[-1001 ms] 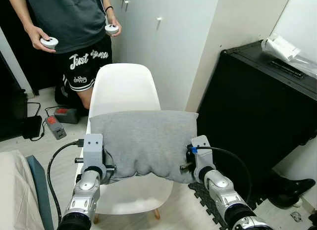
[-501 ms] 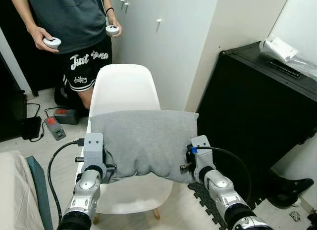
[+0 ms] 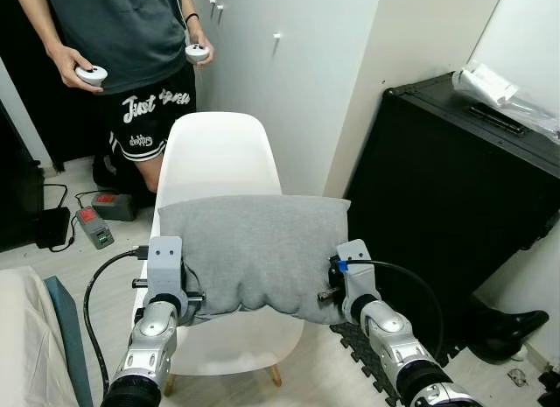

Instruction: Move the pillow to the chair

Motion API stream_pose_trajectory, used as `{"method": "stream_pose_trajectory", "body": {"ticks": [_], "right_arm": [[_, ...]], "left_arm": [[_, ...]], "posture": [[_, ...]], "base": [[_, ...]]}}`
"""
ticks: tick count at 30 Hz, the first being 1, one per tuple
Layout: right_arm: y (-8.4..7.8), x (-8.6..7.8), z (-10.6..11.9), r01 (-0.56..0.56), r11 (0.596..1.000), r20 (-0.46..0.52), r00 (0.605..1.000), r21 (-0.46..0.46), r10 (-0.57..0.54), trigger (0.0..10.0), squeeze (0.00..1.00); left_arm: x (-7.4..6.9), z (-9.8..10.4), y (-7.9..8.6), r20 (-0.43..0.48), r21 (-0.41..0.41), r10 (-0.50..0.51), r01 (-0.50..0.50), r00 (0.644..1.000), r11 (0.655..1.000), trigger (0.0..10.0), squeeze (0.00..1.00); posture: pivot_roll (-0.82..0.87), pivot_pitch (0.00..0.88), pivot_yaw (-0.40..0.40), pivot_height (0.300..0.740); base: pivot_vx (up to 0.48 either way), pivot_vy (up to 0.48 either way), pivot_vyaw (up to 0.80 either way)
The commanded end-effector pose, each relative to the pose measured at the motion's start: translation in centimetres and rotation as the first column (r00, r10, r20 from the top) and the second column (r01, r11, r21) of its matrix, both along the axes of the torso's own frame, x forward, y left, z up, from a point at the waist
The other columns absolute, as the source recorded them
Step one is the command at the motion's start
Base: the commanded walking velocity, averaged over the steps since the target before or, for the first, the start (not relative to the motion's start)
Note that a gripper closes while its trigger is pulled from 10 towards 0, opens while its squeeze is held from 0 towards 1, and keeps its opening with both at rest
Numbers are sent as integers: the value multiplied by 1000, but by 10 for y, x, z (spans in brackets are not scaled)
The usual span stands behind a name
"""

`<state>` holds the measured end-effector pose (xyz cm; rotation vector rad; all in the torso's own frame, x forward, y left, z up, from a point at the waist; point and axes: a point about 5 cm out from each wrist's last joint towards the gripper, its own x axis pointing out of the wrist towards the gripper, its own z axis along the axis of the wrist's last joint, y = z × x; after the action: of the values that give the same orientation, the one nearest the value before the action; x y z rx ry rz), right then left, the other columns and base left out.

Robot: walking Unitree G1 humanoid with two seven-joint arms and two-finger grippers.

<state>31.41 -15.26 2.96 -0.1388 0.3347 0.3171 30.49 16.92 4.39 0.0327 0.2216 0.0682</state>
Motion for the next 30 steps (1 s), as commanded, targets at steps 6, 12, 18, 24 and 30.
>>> {"method": "stream_pose_trajectory", "body": {"ticks": [6,12,18,24,30], "right_arm": [[7,2,4,-37,999,36,999,-1,37,10000,0],[8,2,4,-37,999,36,999,0,37,10000,0],[9,1,4,-36,999,36,999,0,36,10000,0],[8,1,3,-37,999,35,999,-3,37,10000,0],[11,2,3,-30,1000,37,999,4,29,10000,0]], "left_arm": [[0,2,-8,23,6,-32,32,999,999,10000,0],[0,2,-7,19,8,-33,33,999,999,10000,0],[0,2,-7,20,9,-33,33,999,999,10000,0],[1,3,-6,23,10,-32,31,999,999,10000,0],[1,4,-2,21,27,-41,41,999,999,10000,0]], "posture": [[-40,42,-65,688],[-39,46,-61,688],[-41,46,-60,688],[-33,45,-63,688],[-8,44,-29,688]], "base": [[0,0,0],[0,0,0],[0,0,0],[0,0,0],[0,0,0]]}}
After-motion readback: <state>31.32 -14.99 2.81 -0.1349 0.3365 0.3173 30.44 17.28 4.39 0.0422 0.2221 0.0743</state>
